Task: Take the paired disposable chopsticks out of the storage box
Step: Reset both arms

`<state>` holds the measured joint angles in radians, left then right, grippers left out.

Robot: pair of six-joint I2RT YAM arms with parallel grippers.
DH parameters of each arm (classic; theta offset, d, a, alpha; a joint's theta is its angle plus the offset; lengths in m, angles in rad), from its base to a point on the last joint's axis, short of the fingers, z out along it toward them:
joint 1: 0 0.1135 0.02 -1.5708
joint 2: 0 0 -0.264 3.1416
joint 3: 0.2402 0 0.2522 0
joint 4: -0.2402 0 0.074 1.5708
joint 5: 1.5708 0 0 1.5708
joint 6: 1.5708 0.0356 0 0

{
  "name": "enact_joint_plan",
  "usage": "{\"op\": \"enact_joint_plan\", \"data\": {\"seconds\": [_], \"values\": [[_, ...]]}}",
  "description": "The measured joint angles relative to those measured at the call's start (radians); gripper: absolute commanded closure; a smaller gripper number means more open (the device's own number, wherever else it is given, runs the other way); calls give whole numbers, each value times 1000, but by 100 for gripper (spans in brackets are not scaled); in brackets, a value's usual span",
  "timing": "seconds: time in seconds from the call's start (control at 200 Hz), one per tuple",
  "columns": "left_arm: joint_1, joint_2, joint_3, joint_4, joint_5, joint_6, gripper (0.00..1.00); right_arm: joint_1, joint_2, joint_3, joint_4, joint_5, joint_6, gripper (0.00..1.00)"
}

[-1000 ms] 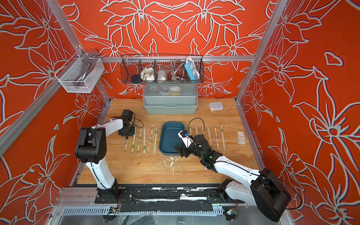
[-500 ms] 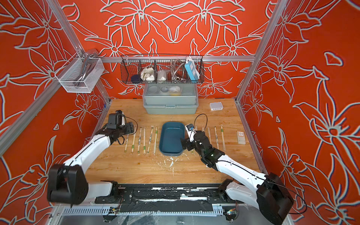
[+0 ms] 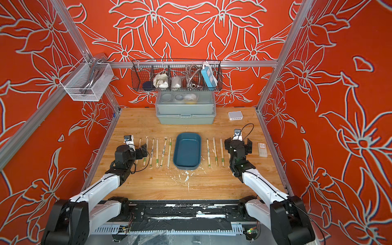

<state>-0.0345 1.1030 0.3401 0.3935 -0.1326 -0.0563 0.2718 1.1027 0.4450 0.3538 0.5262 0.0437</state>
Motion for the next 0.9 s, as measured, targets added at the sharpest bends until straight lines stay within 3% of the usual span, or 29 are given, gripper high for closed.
{"op": "enact_joint_plan", "data": {"seconds": [0.415,0.631,0.671,0.901], "values": [[2,159,-68,261,13,58,2,-93,188,-68,198,-59,-40,6],[2,159,-138,385,27,68,2,-95,243,-100,344,-84,-66,6],[2,164,-151,408,27,68,2,-95,255,-103,357,-86,-67,1],[-5,279,-157,497,71,105,2,-95,257,-154,440,-82,-73,0]]}}
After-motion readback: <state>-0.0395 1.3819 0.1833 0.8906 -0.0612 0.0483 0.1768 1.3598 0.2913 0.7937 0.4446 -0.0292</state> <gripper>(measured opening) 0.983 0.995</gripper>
